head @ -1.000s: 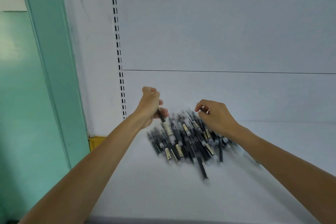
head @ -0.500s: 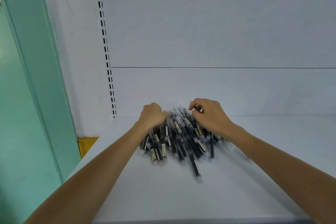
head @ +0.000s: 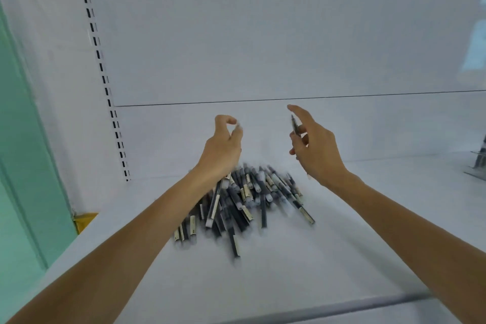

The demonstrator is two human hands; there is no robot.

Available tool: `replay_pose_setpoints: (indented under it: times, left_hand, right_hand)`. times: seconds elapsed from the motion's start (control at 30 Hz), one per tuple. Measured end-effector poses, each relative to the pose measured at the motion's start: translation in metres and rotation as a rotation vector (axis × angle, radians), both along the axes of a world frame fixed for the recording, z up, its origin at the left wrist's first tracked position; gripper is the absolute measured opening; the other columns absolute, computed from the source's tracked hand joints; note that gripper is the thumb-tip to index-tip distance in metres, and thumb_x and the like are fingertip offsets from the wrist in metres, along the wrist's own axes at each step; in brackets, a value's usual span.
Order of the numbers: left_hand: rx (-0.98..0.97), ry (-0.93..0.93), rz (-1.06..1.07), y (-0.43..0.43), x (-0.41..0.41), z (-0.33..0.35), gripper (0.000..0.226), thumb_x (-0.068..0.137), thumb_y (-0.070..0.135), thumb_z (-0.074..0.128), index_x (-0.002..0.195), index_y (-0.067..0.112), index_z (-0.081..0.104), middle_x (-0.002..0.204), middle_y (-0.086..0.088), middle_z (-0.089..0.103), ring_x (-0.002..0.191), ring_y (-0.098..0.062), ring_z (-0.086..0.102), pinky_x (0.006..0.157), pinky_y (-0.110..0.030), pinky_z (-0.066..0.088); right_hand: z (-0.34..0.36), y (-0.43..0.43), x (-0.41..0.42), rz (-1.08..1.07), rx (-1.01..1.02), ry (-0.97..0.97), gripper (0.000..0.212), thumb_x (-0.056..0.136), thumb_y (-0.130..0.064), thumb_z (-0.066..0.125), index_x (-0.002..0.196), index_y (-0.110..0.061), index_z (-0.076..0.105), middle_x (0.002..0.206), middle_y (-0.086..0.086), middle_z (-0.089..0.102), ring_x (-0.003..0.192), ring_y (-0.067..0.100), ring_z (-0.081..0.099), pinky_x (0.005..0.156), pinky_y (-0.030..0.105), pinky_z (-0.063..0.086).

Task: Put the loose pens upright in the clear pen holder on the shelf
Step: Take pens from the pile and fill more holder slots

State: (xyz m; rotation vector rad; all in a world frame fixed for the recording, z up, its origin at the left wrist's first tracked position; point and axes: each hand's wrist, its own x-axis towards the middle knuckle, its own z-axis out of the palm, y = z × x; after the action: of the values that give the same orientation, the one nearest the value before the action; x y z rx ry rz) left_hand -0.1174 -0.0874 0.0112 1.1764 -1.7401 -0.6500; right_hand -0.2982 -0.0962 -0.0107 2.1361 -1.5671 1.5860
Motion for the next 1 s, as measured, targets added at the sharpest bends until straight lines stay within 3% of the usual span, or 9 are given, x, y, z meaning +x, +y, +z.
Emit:
replay_pose_setpoints:
  times: [0.13,0.27,0.43,0.6,0.73,0.9,1.0]
  left_hand:
    - [-0.05,-0.101,-0.124,0.018,-0.065,0.002,0.022,0.1,0.037,0.03,0.12,0.03,0.025,0.066,-0.003,0.039,0.058,-0.019,0.042,0.051,-0.025,0.038]
    - [0.007,-0.084,-0.252,0.039,-0.152,0.001,0.025,0.098,0.033,0.035,0.122,0.03,0.03,0.069,-0.002,0.043,0.058,-0.014,0.046,0.042,-0.016,0.039]
    - [0.158,-0.049,-0.368,0.07,-0.278,-0.009,0.016,0.095,0.026,0.046,0.107,0.014,0.047,0.072,0.001,0.051,0.054,-0.012,0.044,0.039,-0.015,0.036]
    - [0.227,0.002,-0.478,0.095,-0.387,-0.027,0.011,0.095,0.02,0.044,0.09,0.01,0.049,0.074,0.001,0.053,0.054,-0.01,0.044,0.039,-0.013,0.037]
    - [0.324,0.121,-0.537,0.109,-0.445,-0.035,0.021,0.099,0.029,0.037,0.093,0.011,0.044,0.069,-0.002,0.041,0.047,-0.01,0.034,0.035,-0.016,0.03]
    - [0.359,0.142,-0.457,0.097,-0.477,-0.033,0.032,0.099,0.041,0.033,0.098,0.013,0.047,0.067,-0.002,0.039,0.045,-0.011,0.03,0.034,-0.015,0.026]
    - [0.379,0.177,-0.406,0.076,-0.488,-0.023,0.026,0.099,0.033,0.032,0.097,0.014,0.048,0.066,-0.002,0.039,0.044,-0.01,0.028,0.034,-0.014,0.023]
  right_hand:
    - [0.004,0.025,-0.066,-0.145,0.041,-0.018,0.058,0.092,-0.006,0.046,0.141,-0.034,0.033,0.085,0.009,0.059,0.076,0.027,0.06,0.069,0.041,0.052]
    - [0.003,0.059,-0.152,-0.274,0.16,-0.106,0.042,0.091,-0.01,0.049,0.131,-0.023,0.043,0.092,0.003,0.059,0.08,0.028,0.059,0.074,0.041,0.053]
    - [-0.001,0.118,-0.282,-0.407,0.255,-0.208,0.029,0.09,-0.01,0.056,0.118,-0.012,0.052,0.097,0.006,0.063,0.085,0.025,0.065,0.076,0.034,0.052]
    - [-0.011,0.183,-0.394,-0.498,0.247,-0.226,0.025,0.09,-0.01,0.059,0.114,-0.013,0.051,0.092,0.006,0.066,0.081,0.021,0.064,0.07,0.029,0.053]
    - [-0.016,0.21,-0.452,-0.561,0.243,-0.314,0.026,0.089,-0.005,0.059,0.113,-0.007,0.049,0.09,0.003,0.06,0.071,0.015,0.06,0.058,0.022,0.052]
    - [-0.021,0.198,-0.497,-0.537,0.199,-0.411,0.041,0.089,-0.002,0.059,0.126,-0.007,0.041,0.095,0.008,0.06,0.07,0.014,0.06,0.056,0.022,0.054]
    - [-0.027,0.173,-0.505,-0.439,0.165,-0.403,0.063,0.088,0.0,0.06,0.139,-0.016,0.029,0.096,0.012,0.06,0.077,0.022,0.064,0.053,0.021,0.056]
